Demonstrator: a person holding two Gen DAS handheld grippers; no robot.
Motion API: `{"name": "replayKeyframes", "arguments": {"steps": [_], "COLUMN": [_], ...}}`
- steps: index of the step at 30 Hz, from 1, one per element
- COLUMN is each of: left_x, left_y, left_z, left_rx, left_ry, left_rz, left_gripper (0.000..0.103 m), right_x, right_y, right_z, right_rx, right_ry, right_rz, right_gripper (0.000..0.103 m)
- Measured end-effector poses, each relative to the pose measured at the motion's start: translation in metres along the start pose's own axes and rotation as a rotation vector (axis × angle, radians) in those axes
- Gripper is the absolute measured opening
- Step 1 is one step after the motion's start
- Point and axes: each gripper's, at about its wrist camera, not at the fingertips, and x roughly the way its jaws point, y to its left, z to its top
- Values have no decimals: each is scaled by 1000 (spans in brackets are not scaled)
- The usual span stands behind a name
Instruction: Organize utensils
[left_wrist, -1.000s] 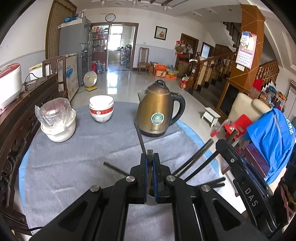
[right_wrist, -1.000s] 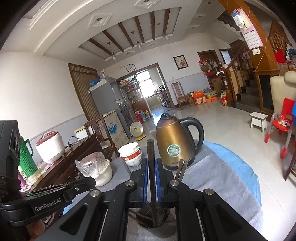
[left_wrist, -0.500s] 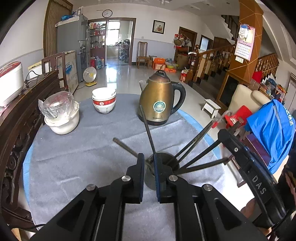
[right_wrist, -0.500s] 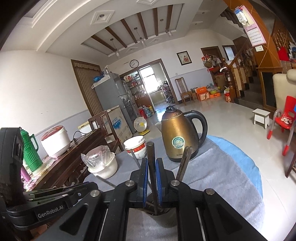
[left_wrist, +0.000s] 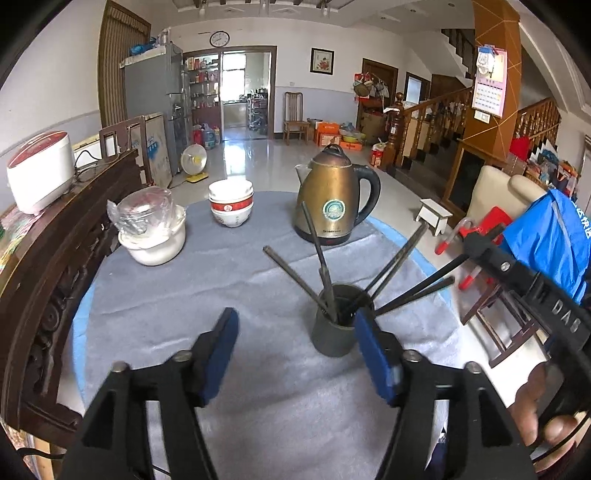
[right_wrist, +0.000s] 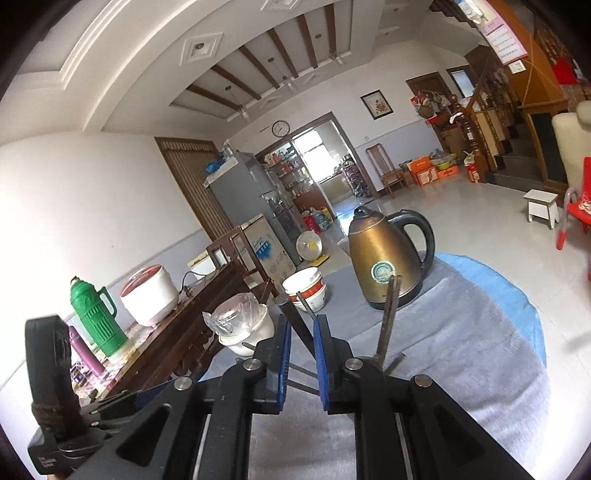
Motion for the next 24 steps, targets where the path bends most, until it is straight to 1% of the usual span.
{"name": "replayKeyframes", "arguments": {"steps": [4, 6, 8, 12, 16, 19, 20, 21, 22, 23, 24], "left_x": [-9, -14, -18, -28, -43, -56, -60, -65, -69, -74, -80], "left_y": [-2, -4, -7, -16, -26, -27, -27, -26, -26, -26, -25], "left_z": [-11, -20, -27, -42, -53, -57, -58, -59, -59, -60, -61], "left_rx": [3, 5, 10, 22, 47, 47, 45, 43, 39, 34, 30], "left_ry": [16, 18, 23, 24, 20, 3, -4, -10, -16, -21, -25], "left_rz": [2, 2, 9, 9, 28, 48, 50, 53, 59, 68, 76], "left_gripper": [78, 79, 79, 80, 82, 82, 84, 86, 87, 87, 87], "right_x": [-25, -41, -53, -80, -102, -119, -124, -131, -137, -144, -148], "right_y": [-7, -10, -12, -11, -14, -16, -18, -19, -19, -19, -19], "right_z": [-4, -10, -14, -27, -35, -40, -42, -43, -44, -45, -46], "right_rx": [33, 49, 54, 39, 48, 63, 71, 79, 86, 91, 94], "right_ry": [-30, -50, -67, -94, -111, -128, -136, -143, -153, -166, -175], "right_rz": [0, 1, -5, -18, -22, -24, -23, -23, -25, -25, -27], "right_gripper": [17, 27, 32, 33, 33, 37, 38, 42, 48, 59, 60]}}
